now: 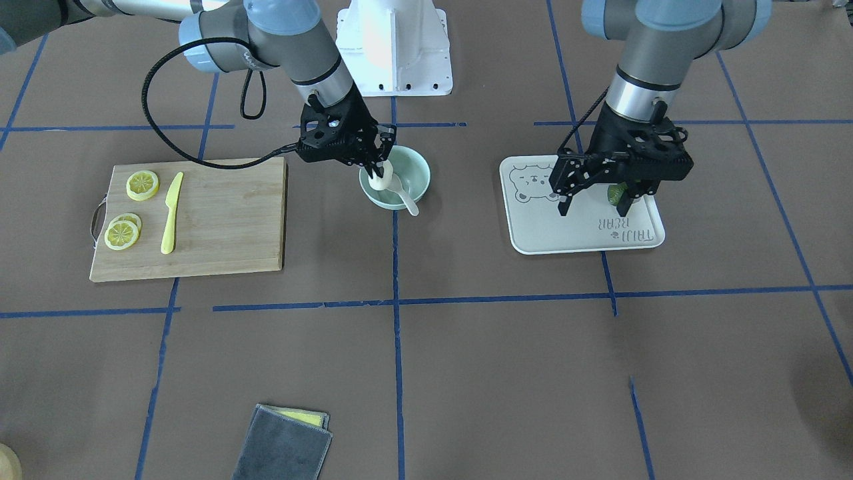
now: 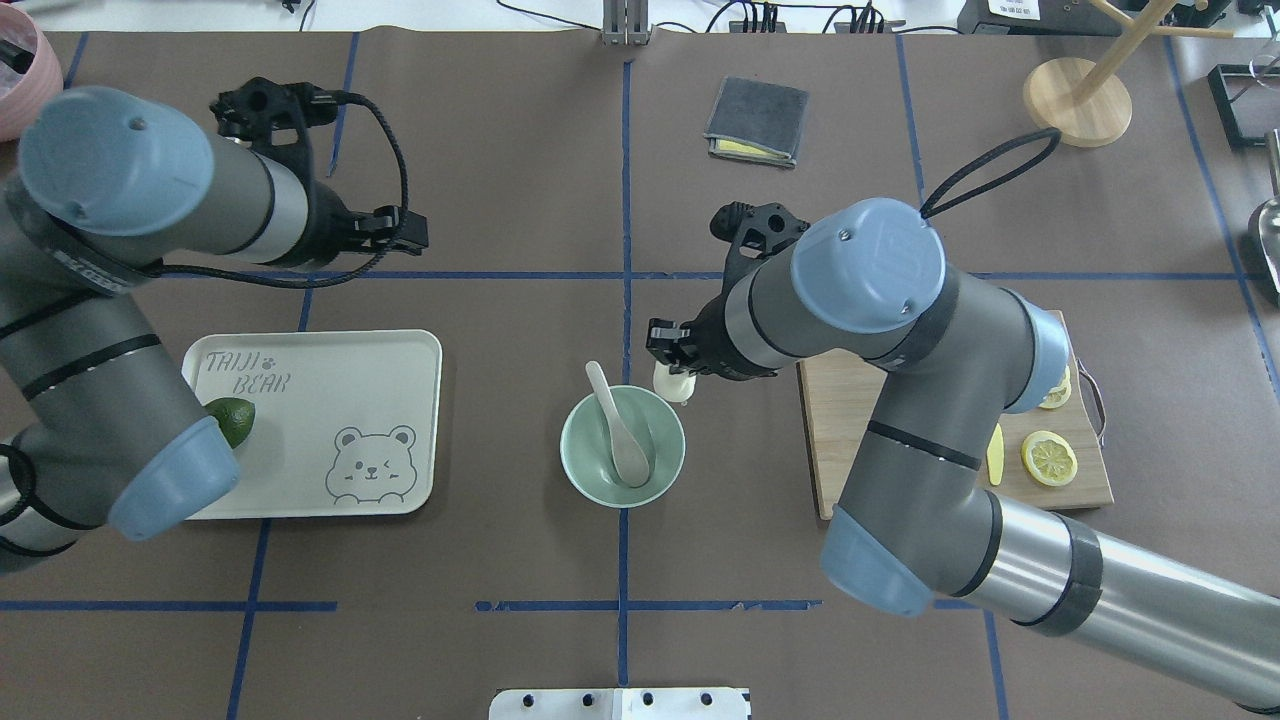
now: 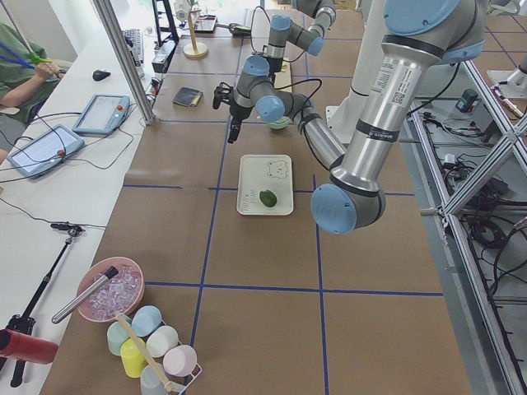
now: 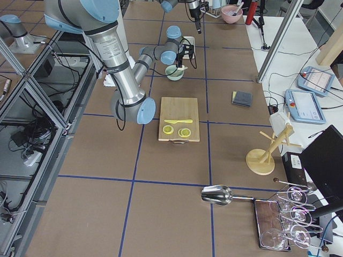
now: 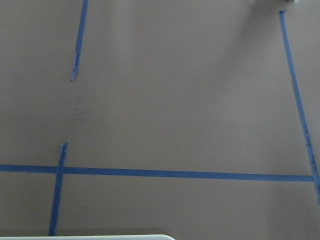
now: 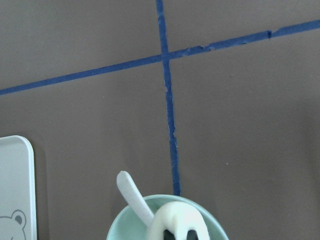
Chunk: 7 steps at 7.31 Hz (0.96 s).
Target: Put spoon and bun in bowl
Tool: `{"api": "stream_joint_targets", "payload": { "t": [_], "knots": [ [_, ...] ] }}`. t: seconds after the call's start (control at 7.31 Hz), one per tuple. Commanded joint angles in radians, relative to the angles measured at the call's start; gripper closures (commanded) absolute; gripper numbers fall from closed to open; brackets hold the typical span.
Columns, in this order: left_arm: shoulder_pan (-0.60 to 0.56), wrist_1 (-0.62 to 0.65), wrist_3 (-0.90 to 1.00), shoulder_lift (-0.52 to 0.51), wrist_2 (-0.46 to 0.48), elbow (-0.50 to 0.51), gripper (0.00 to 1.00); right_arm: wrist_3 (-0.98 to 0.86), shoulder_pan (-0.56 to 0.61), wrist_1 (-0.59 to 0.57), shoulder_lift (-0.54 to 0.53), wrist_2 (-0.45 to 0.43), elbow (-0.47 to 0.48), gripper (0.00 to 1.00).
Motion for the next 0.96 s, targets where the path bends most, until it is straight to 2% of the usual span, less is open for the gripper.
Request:
{"api": "stream_joint_targets", "payload": {
  "t": [0.0,0.14,0.41,0.82],
  "knots": [
    [-0.065,0.0,0.124,0.035,-0.018,0.012,0.0,0.029,-0.044,0.0,0.008,-0.018,-0.003,0.16],
    [-0.08,0.0,0.146,0.038,-0.019,0.019,0.0,0.029,-0.049,-0.004,0.008,-0.018,-0.003,0.0],
    [-0.137,-0.002,0.245,0.07,-0.024,0.019,0.0,0.029,-0.05,-0.006,0.011,-0.018,-0.002,0.0],
    [-0.304,-0.005,0.521,0.117,-0.129,0.074,0.0,0.03,-0.046,-0.006,0.011,-0.018,0.001,0.0]
  ]
}}
